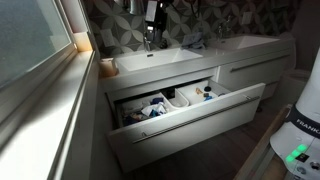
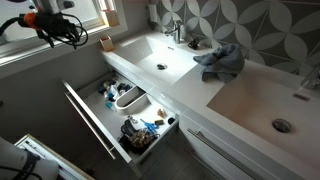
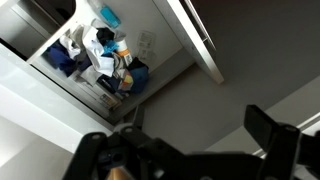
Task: Place the orange box between the sinks
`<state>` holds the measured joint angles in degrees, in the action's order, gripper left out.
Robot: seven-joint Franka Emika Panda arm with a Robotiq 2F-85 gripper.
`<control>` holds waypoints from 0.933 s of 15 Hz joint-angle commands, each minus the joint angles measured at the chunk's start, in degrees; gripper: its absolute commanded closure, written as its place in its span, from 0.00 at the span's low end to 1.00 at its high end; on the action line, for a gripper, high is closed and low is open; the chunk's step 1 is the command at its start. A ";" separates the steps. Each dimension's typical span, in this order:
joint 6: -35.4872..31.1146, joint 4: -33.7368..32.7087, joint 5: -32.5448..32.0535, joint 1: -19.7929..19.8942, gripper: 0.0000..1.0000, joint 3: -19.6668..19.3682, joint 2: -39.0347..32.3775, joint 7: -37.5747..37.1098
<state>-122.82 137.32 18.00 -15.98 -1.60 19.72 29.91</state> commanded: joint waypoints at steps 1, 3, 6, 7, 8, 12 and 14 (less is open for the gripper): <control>-8.39 -7.94 4.72 1.42 0.00 0.56 -9.81 -1.44; -12.33 -12.16 7.22 2.68 0.00 0.69 -14.75 -4.60; -14.83 -18.32 10.18 4.97 0.00 1.67 -21.45 -9.95; -15.15 -20.38 11.28 5.69 0.00 2.12 -23.61 -11.79; -13.74 -22.25 13.00 6.27 0.00 2.66 -25.13 -10.36; -14.65 -20.77 10.94 7.96 0.00 4.24 -24.65 -9.88; -14.66 -21.27 10.97 7.98 0.00 4.38 -25.03 -10.15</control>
<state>-137.49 116.12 29.45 -10.56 0.13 -5.33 20.16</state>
